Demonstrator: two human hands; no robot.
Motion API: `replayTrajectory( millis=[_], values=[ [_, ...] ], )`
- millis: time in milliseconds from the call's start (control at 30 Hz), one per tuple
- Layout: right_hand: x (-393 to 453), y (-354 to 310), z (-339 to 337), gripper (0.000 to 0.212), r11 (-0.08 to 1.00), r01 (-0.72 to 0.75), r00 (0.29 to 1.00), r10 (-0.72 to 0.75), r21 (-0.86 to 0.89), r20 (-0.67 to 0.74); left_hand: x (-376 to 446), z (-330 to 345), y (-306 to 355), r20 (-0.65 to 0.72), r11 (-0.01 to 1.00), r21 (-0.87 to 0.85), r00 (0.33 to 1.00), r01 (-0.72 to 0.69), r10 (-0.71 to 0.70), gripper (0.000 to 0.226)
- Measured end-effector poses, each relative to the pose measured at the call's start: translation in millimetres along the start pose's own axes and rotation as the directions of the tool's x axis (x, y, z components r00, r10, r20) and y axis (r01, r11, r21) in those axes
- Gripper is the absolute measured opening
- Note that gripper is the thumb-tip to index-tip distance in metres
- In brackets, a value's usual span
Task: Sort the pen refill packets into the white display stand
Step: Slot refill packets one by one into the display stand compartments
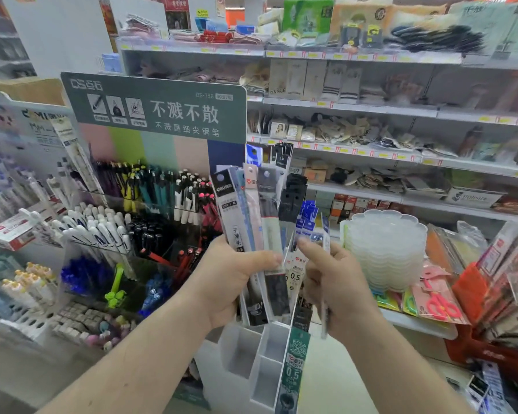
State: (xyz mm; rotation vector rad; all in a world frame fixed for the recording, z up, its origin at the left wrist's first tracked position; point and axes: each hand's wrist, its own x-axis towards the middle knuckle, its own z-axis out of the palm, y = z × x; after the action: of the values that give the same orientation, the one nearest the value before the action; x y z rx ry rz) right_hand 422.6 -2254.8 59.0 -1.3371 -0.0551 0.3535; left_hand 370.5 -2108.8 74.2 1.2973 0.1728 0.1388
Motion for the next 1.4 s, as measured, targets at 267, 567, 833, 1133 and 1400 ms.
replayTrajectory(
  millis=[267, 567, 833, 1133, 1400],
  values=[
    [9, -8, -25, 0.036, 0.990, -0.082, 0.997, 0.081, 0.116, 0.018, -1, -2, -6, -0.071, 0.999, -0.027, 0.997, 0.019, -0.020, 0.031],
    [15, -7, -47, 0.017, 0.991, 0.069, 0.983, -0.048, -0.115, 0.176, 0, -1, -7, -0.100, 0.999, -0.041, 0.995, -0.006, 0.002, 0.031],
    [50, 3, -107, 0.029, 0.962, 0.129, 0.921, -0.207, -0.242, -0.330, 3, 16, -11, -0.010, 0.997, 0.052, 0.999, 0.051, -0.050, 0.045],
    [79, 24, -137, 0.017, 0.929, 0.134, 0.881, -0.271, -0.345, -0.388, 4, 39, -29, -0.096, 0.991, 0.066, 0.989, 0.117, -0.111, 0.030],
    [113, 37, -146, 0.027, 0.872, 0.109, 0.913, -0.278, -0.478, -0.300, 7, 48, -63, -0.172, 0.984, 0.059, 0.973, 0.169, -0.156, 0.055]
  ],
)
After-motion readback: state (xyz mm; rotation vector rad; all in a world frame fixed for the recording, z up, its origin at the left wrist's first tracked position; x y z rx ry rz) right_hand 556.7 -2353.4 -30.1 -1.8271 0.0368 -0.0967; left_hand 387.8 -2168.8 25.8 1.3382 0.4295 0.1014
